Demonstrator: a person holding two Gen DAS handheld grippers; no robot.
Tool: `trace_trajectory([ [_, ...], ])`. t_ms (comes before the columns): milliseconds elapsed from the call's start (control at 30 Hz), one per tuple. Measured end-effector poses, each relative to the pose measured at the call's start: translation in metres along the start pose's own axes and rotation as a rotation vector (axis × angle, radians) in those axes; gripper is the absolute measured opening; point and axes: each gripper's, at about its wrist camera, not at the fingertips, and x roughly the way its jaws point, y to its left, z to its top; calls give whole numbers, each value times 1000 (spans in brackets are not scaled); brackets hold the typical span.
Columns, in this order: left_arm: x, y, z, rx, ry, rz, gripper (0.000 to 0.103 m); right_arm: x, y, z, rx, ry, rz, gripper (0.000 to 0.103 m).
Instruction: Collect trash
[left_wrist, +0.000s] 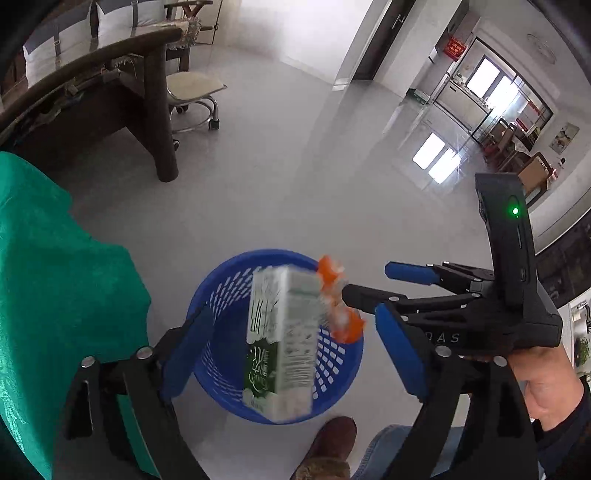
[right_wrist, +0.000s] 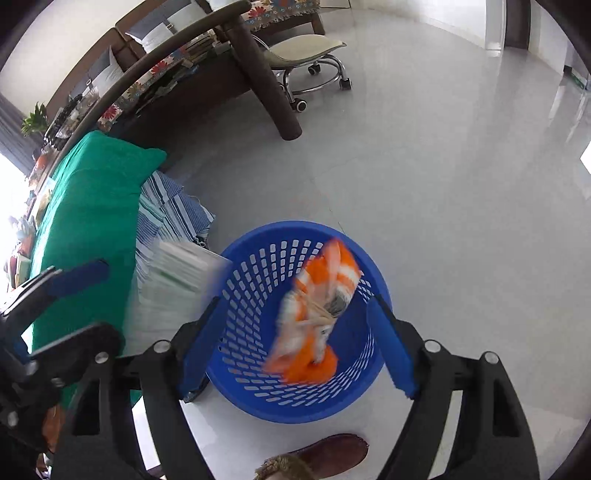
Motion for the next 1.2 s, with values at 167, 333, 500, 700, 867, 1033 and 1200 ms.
trace_trajectory([
  [167,-46,2,-3,-6,-65,8,91,-23,1,-3,-4,-85,-53,82],
  [333,-140,19,-42,-4,-194,49,97,-58,44,-4,-105,-220,-97,89],
  [500,-220,85,-114,-100,-235,206,98,-89,140,-22,-267,-353,-45,92],
  [700,-282,198,-196,-310,-200,463,98,-70,274,-68,-413,-307,111,94],
  [867,-309,273,-238,-410,-180,571,98,-28,365,-86,-504,-235,120,94],
  [1033,-316,325,-256,-466,-161,594,98,3,418,-96,-563,-167,104,94],
  [1200,-311,357,-241,-466,-153,603,98,35,455,-96,-612,-125,41,95],
])
